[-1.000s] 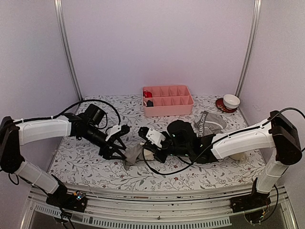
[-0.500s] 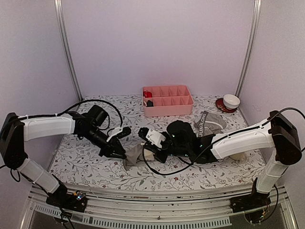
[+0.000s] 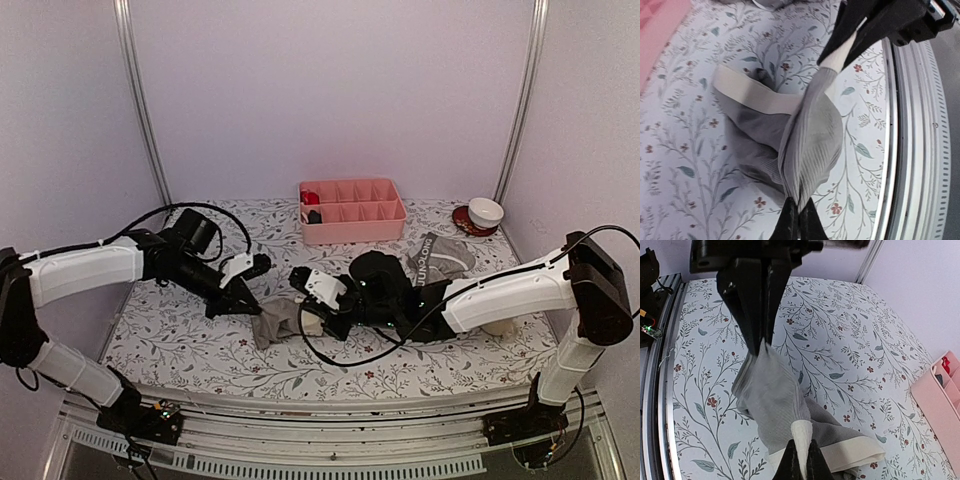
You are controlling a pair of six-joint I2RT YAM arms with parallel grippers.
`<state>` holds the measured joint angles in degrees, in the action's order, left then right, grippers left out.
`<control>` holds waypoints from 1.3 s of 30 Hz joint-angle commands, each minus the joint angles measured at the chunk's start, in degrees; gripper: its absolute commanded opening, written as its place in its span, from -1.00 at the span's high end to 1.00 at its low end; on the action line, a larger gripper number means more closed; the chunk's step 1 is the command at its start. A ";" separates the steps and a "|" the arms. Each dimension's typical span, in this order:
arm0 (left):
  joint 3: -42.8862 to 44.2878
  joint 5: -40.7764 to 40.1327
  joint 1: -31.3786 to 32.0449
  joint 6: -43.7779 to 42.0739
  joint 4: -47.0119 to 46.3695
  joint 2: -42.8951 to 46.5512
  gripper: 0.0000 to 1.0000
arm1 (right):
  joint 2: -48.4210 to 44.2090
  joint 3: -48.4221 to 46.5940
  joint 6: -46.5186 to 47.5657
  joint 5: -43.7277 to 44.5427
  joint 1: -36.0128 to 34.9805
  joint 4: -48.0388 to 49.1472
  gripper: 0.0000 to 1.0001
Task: Roll the underwear
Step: Pick up the underwear from the center of the board, then flatten out the underwear at the center of the board.
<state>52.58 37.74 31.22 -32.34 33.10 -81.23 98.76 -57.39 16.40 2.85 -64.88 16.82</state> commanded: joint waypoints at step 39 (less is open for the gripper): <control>4.61 -42.98 2.01 -22.22 -18.81 -1.82 1.00 | 14.74 -26.08 6.86 3.36 13.81 -14.82 0.97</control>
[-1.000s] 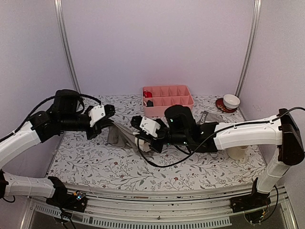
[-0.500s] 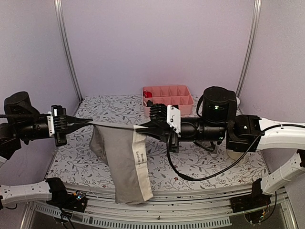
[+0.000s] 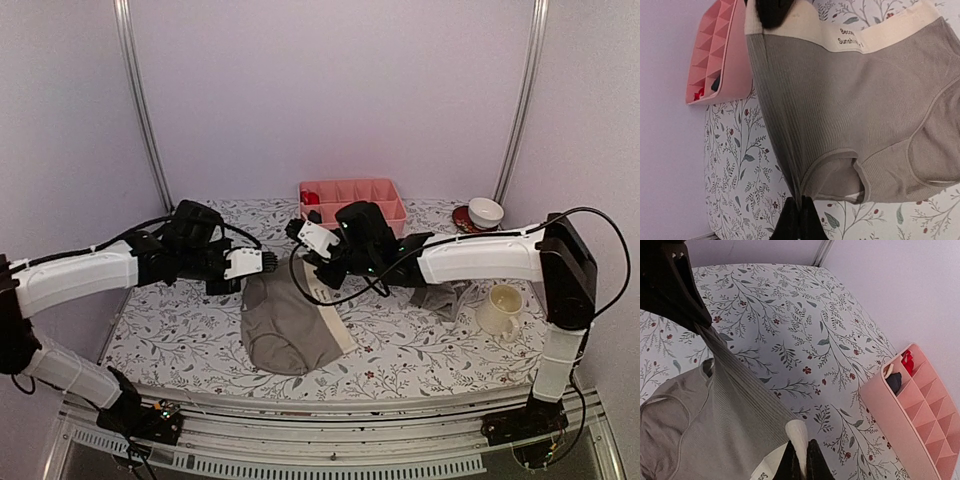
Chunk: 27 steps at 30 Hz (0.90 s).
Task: Roll the underwear
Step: Flatten out the underwear at the center of the board, then place the underwear at the center of the board.
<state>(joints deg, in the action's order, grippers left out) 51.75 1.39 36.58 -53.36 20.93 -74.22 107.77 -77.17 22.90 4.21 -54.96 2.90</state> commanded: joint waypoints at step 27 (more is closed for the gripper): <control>8.78 -4.12 -7.05 12.43 -11.15 -20.05 -0.97 | 7.04 -2.95 11.74 -7.87 16.37 0.10 0.97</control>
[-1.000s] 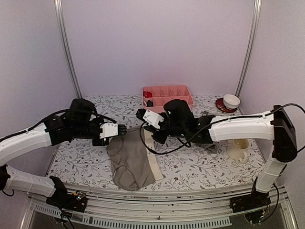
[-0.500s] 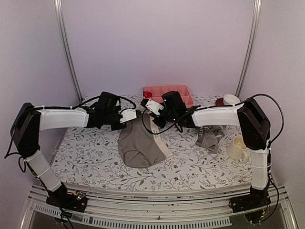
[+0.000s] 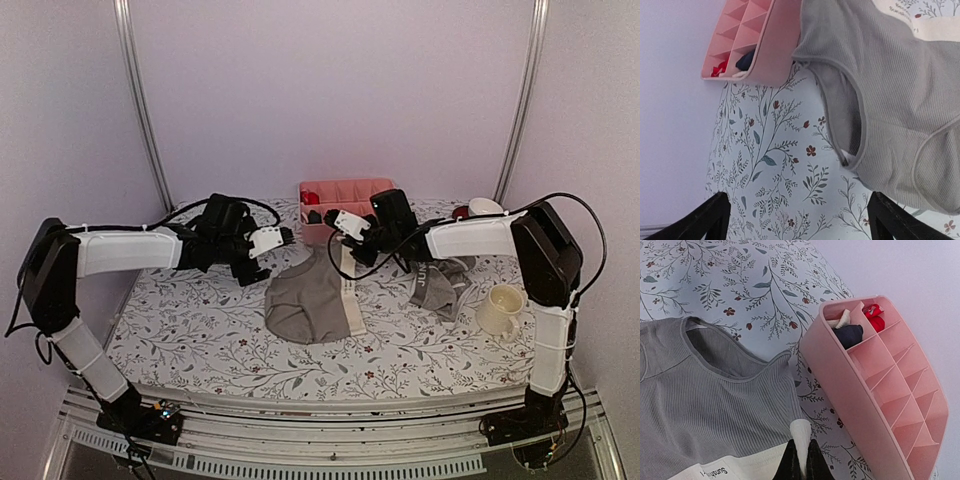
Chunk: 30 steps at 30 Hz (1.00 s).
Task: Roll the underwear
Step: Place the underwear at the center of the board, then fold the underwear at the center of the board.
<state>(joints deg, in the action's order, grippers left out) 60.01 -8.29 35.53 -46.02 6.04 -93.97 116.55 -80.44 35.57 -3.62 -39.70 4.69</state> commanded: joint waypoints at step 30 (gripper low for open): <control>12.81 6.12 -4.66 12.26 7.39 -22.43 -0.97 | -3.35 4.33 -8.32 6.41 1.29 -3.86 0.97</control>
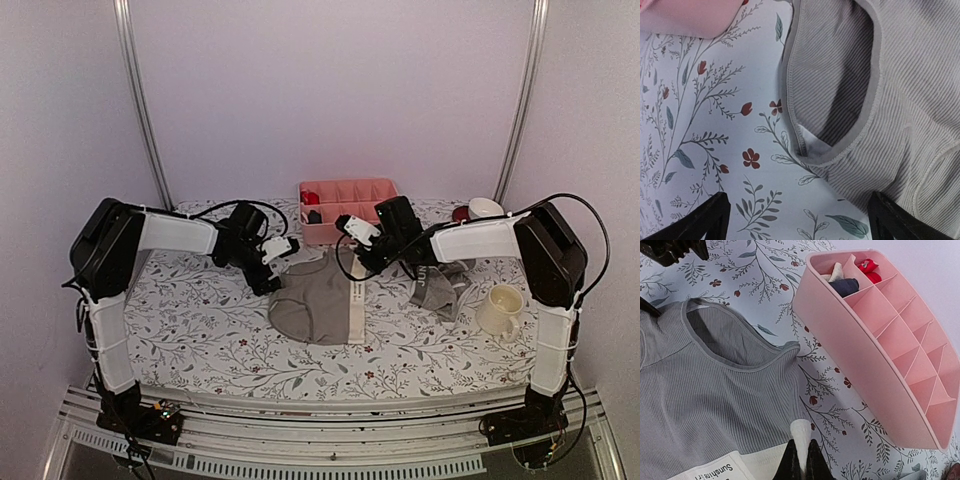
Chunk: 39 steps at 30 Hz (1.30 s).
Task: Roll the underwear
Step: Fold the underwear at the center of the board.
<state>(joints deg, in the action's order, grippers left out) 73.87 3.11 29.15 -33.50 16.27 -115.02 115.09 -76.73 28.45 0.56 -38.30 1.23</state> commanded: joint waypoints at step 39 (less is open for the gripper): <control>-17.85 -10.82 0.26 -3.53 -11.16 15.29 -0.97 | -11.40 12.26 -1.56 -13.36 -14.47 -4.62 0.97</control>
<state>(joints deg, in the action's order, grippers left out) 57.89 -9.76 30.68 -37.63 5.85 -102.21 106.10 -66.87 27.07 -14.68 -51.05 -2.59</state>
